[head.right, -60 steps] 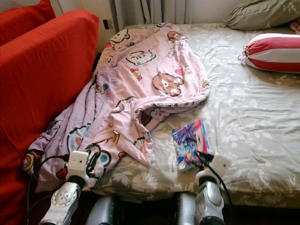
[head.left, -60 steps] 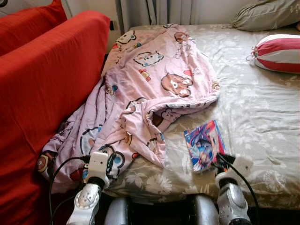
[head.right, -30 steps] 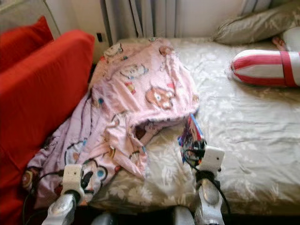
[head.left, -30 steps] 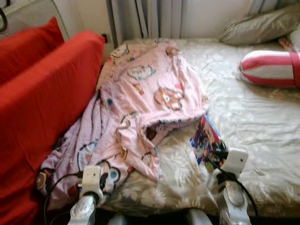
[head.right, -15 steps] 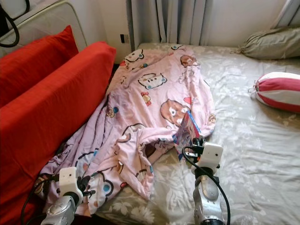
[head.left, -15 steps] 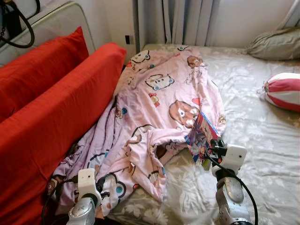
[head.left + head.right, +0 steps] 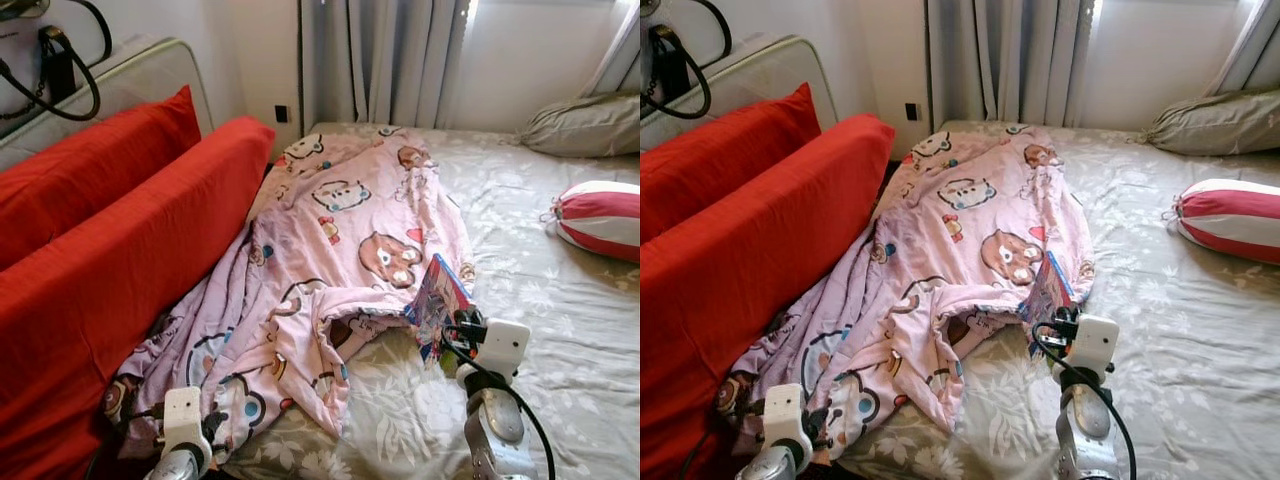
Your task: Clean up the room
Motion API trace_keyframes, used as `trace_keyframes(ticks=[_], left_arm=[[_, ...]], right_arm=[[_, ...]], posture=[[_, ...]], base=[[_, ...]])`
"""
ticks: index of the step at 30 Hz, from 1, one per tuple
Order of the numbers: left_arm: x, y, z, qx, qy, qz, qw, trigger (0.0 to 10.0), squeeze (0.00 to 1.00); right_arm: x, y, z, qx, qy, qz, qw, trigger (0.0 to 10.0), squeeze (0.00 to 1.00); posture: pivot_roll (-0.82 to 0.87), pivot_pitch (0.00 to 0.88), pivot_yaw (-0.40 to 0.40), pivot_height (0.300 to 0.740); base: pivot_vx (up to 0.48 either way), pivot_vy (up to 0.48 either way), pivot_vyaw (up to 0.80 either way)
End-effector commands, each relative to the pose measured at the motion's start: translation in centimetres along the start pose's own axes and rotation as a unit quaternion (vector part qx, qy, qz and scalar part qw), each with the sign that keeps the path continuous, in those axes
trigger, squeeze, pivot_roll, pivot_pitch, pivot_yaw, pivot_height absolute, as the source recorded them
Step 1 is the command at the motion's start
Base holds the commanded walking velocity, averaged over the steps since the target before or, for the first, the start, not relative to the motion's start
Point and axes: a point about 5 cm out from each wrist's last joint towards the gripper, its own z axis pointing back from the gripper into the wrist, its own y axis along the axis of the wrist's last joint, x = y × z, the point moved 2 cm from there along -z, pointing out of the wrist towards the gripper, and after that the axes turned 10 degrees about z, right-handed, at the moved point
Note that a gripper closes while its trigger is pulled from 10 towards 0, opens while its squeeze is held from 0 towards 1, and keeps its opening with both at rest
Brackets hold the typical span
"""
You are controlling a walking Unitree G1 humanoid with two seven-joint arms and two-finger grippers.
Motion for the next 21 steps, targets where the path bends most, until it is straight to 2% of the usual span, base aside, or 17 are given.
trace_keyframes(ticks=[1,7,13,21], left_arm=[[0.0,-0.2,0.0,-0.006,0.001,-0.015,1.0,10.0,0.0],[0.3,0.1,-0.1,-0.001,0.001,-0.024,1.0,10.0,0.0],[0.4,0.2,-0.1,0.001,0.0,-0.022,1.0,10.0,0.0],[0.5,0.2,-0.2,0.003,-0.001,-0.026,1.0,10.0,0.0]], right_arm=[[0.3,1.0,-0.5,0.019,-0.004,0.001,1.0,10.0,0.0],[0.4,1.4,-0.7,0.024,-0.004,0.005,1.0,10.0,0.0],[0.5,2.0,-0.6,0.045,-0.014,-0.005,0.999,10.0,0.0],[0.7,2.0,-0.8,0.039,-0.019,-0.01,0.999,10.0,0.0]], posture=[[-0.05,0.0,-0.018,0.74],[-0.05,0.0,-0.024,0.74],[-0.05,0.005,-0.019,0.74],[-0.05,0.022,-0.021,0.74]], base=[[0.0,0.0,-0.72],[0.0,0.0,-0.71],[0.0,-0.283,0.0],[0.0,-0.281,0.0]])
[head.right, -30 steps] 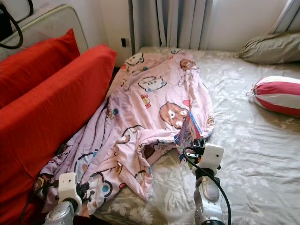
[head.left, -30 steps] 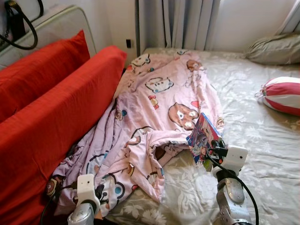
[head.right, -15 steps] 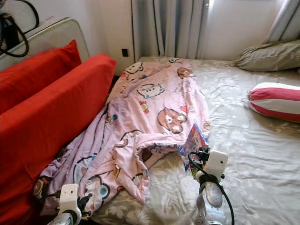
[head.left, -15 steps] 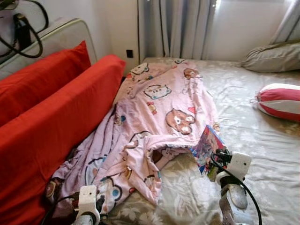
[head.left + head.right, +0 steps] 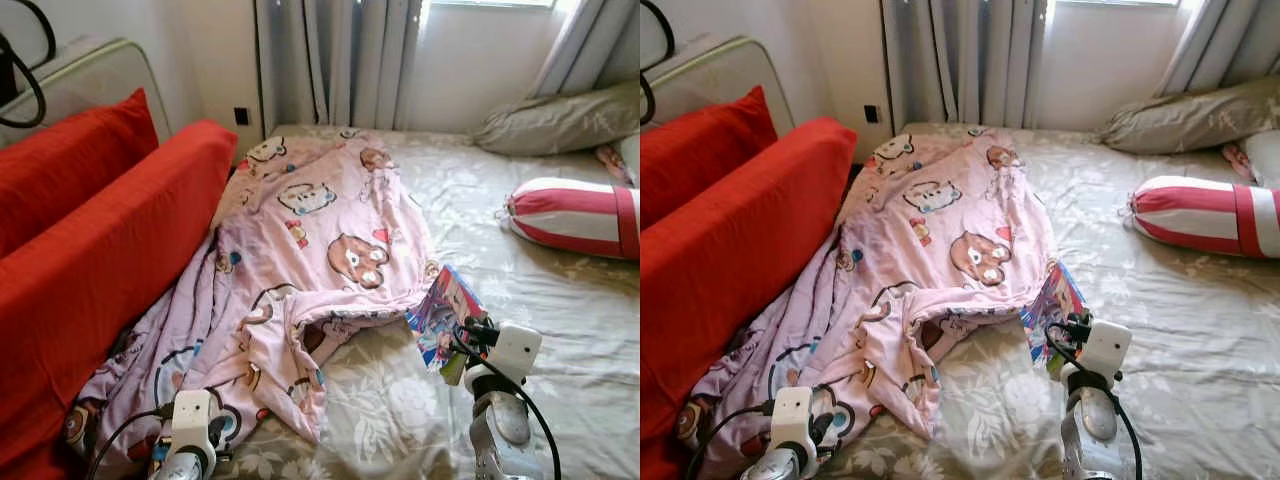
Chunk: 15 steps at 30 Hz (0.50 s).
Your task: Clean up the room
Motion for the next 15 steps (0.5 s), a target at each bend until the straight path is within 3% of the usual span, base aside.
trace_keyframes(ticks=[1,7,15], left_arm=[[-0.15,-0.26,0.1,-0.003,0.004,-0.004,1.0,10.0,0.0],[-0.23,-0.37,0.15,-0.004,0.005,-0.006,1.0,10.0,0.0],[-0.15,-0.63,0.23,-0.006,0.005,-0.006,1.0,10.0,0.0]], right_arm=[[0.05,1.62,-0.72,0.029,-0.004,-0.005,1.0,10.0,0.0],[-0.12,1.44,-0.6,0.027,0.0,-0.003,1.0,10.0,0.0],[-0.11,1.48,-0.55,0.029,0.002,0.0,1.0,10.0,0.0]], posture=[[-0.05,0.026,-0.021,0.74],[-0.04,0.033,-0.018,0.74],[-0.05,0.04,-0.025,0.74]], base=[[0.0,-0.281,-0.71],[0.0,-0.281,-0.68],[0.0,-0.293,0.0]])
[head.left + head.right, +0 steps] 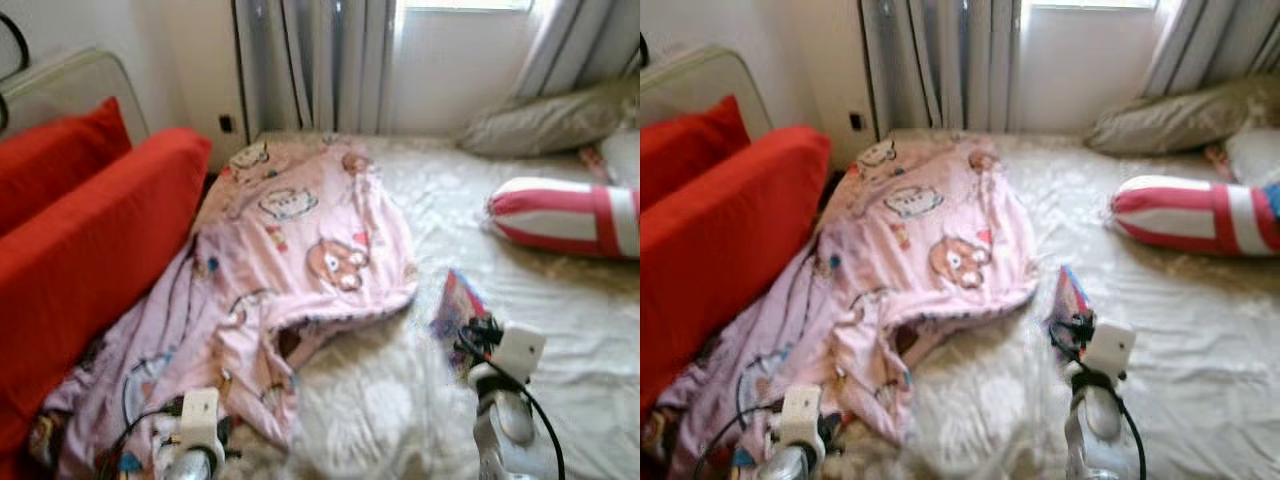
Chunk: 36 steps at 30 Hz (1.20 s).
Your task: Clean up the room
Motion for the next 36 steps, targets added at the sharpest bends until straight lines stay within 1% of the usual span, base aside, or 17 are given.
trace_keyframes(ticks=[1,5,9,12,15,18,27,30,31,32,36], left_arm=[[0.07,-0.08,-0.01,-0.002,0.0,-0.003,1.0,10.0,0.0],[0.18,-0.1,-0.01,-0.002,-0.001,-0.002,1.0,10.0,0.0],[0.33,-0.1,-0.03,-0.002,-0.002,-0.002,1.0,10.0,0.0],[0.35,-0.15,-0.02,-0.003,-0.003,-0.002,1.0,10.0,0.0],[0.34,-0.19,0.0,-0.004,-0.003,-0.002,1.0,10.0,0.0],[0.39,-0.17,-0.02,-0.003,-0.003,-0.001,1.0,10.0,0.0],[0.41,-0.05,-0.07,-0.004,-0.006,-0.005,1.0,10.0,0.0],[0.44,-0.05,-0.08,-0.004,-0.005,-0.005,1.0,10.0,0.0],[0.47,-0.06,-0.08,-0.004,-0.006,-0.005,1.0,10.0,0.0],[0.48,-0.06,-0.08,-0.004,-0.006,-0.005,1.0,10.0,0.0],[0.51,-0.13,-0.07,-0.005,-0.007,-0.006,1.0,10.0,0.0]], right_arm=[[0.0,1.35,-0.53,0.027,0.001,0.001,1.0,10.0,0.0],[-0.07,1.05,-0.56,0.015,0.004,0.004,1.0,10.0,0.0],[-0.16,1.08,-0.52,0.018,0.006,0.005,1.0,10.0,0.0],[-0.11,1.26,-0.47,0.026,0.004,0.002,1.0,10.0,0.0],[-0.15,1.15,-0.47,0.022,0.007,0.002,1.0,10.0,0.0],[-0.34,1.08,-0.47,0.02,0.017,0.011,1.0,10.0,0.0],[-0.35,1.31,-0.6,0.024,0.014,0.009,1.0,10.0,0.0],[-0.39,1.45,-0.65,0.028,0.02,0.018,0.999,10.0,0.0],[-0.31,1.62,-0.64,0.035,0.017,0.035,0.999,10.0,0.0],[-0.28,1.66,-0.63,0.037,0.016,0.039,0.998,10.0,0.0],[-0.57,1.83,-0.57,0.044,0.024,0.039,0.998,10.0,0.0]], posture=[[-0.05,0.04,-0.025,0.74],[-0.05,0.045,-0.026,0.74],[-0.05,0.049,-0.025,0.74],[-0.05,0.05,-0.023,0.74],[-0.05,0.05,-0.023,0.74],[-0.05,0.051,-0.02,0.74],[-0.05,0.052,-0.014,0.74],[-0.05,0.052,-0.012,0.74],[-0.05,0.05,-0.011,0.74],[-0.05,0.05,-0.011,0.74],[-0.06,0.049,-0.011,0.74]], base=[[0.0,-0.304,0.0],[0.0,-0.302,-0.5],[0.0,-0.304,-0.63],[0.0,-0.303,0.0],[0.0,-0.3,0.0],[0.0,-0.301,0.0],[0.0,-0.302,0.0],[0.0,-0.3,0.0],[0.0,-0.304,0.0],[0.0,-0.304,0.0],[0.0,-0.3,0.5]])
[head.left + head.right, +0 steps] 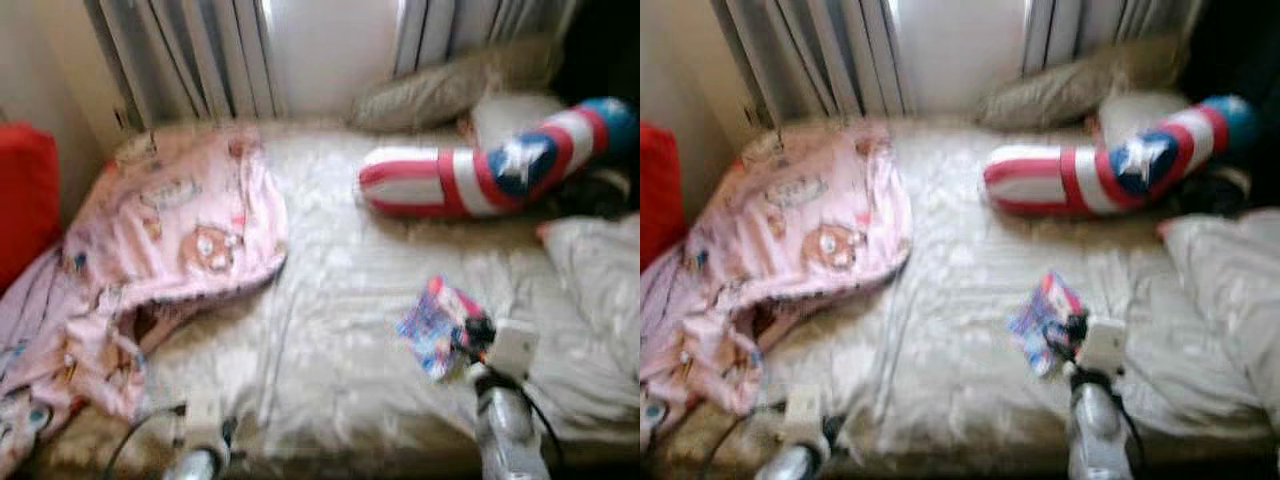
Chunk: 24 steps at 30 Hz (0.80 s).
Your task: Clean up the room
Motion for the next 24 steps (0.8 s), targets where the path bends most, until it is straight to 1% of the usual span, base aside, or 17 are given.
trace_keyframes(ticks=[1,2,4,10,15,24], left_arm=[[-0.93,-0.55,0.24,-0.014,0.011,-0.008,1.0,10.0,0.0],[-0.91,-0.54,0.24,-0.014,0.01,-0.008,1.0,10.0,0.0],[-0.86,-0.52,0.22,-0.013,0.011,-0.007,1.0,10.0,0.0],[-0.81,-0.54,0.23,-0.013,0.01,-0.007,1.0,10.0,0.0],[-0.82,-0.58,0.25,-0.014,0.009,-0.006,1.0,10.0,0.0],[-0.82,-0.66,0.28,-0.015,0.008,-0.007,1.0,10.0,0.0]], right_arm=[[-0.82,1.72,-0.6,0.037,0.011,-0.006,0.999,10.0,0.0],[-0.82,1.65,-0.63,0.034,0.01,-0.008,0.999,10.0,0.0],[-0.75,1.5,-0.68,0.029,0.01,0.007,1.0,10.0,0.0],[-0.75,1.52,-0.65,0.03,0.008,0.003,0.999,10.0,0.0],[-0.64,1.42,-0.61,0.028,0.004,0.01,1.0,10.0,0.0],[-1.03,1.28,-0.52,0.025,0.013,0.012,1.0,10.0,0.0]], posture=[[-0.06,0.049,-0.011,0.74],[-0.06,0.049,-0.011,0.74],[-0.06,0.049,-0.012,0.74],[-0.06,0.051,-0.012,0.74],[-0.06,0.05,-0.012,0.74],[-0.06,0.047,-0.012,0.74]], base=[[0.0,-0.3,0.0],[0.0,-0.3,0.0],[0.0,-0.3,0.0],[0.0,-0.301,0.0],[0.0,-0.3,0.0],[0.0,-0.302,0.0]])
